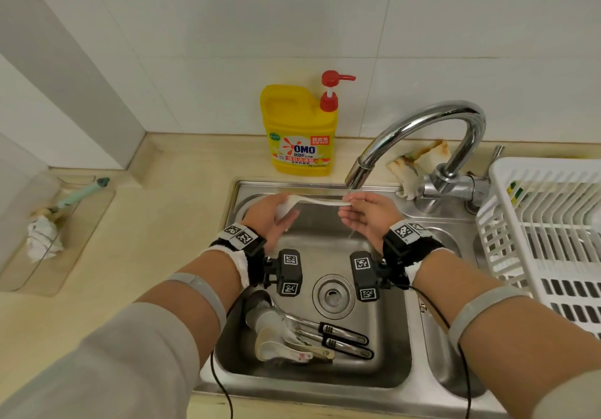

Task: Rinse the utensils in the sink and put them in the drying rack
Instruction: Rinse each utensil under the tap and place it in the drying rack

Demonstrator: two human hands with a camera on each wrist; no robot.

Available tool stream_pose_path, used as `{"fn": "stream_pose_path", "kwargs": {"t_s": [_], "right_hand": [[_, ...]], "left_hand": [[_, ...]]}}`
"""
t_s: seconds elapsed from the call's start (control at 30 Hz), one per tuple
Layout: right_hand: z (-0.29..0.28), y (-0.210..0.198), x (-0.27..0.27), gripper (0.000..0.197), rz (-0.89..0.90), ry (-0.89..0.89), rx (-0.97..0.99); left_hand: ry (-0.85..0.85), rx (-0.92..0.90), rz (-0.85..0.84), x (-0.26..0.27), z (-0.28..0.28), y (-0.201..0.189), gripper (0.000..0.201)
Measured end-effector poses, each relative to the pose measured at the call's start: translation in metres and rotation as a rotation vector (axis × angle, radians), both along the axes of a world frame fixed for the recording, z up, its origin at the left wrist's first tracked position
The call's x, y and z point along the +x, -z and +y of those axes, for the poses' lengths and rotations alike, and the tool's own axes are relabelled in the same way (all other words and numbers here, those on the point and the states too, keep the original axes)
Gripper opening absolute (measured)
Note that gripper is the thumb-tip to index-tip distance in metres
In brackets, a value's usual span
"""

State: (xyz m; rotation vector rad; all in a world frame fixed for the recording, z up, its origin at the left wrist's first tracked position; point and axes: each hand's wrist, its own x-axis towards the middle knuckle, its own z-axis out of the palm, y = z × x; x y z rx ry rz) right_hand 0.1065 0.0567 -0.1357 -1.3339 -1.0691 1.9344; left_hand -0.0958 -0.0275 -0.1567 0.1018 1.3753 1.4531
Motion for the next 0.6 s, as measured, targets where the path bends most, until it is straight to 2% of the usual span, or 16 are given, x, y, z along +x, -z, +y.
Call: {"fn": "stream_pose_path", "kwargs": {"t_s": [0.1,0.17,0.23,0.3,0.37,0.5,0.6], "right_hand": [[-0.002,-0.005,0.012,0.02,-0.078,-0.008,0.08],[-0.003,-0.007,0.024,0.023,-0.2,-0.024,0.163],[-0.003,-0.007,0.036,0.024,-0.458,-0.133,0.324],[-0.007,-0.009,0.046,0.017,-0.732,-0.313,0.446],[-0.014,-0.011,0.052,0.015,-0.884,-0.456,0.522],[-0.029,-0.02,0.054,0.018,-0.97,-0.544,0.688],[-0.036,-0.025,0.067,0.028,-0.945,-0.48,0.708]], "left_hand": [[0.017,0.03,-0.145,0.008,0.002,-0.001,0.036],[0.065,0.032,-0.143,0.018,0.002,-0.009,0.025],[0.13,0.045,-0.102,0.027,0.003,-0.011,0.028],[0.227,0.06,-0.03,0.038,0.005,-0.013,0.033],[0.315,0.075,0.017,0.05,0.005,-0.017,0.031],[0.414,0.125,0.036,0.074,0.008,-0.023,0.029],[0.405,0.126,0.003,0.091,0.008,-0.029,0.033]]}}
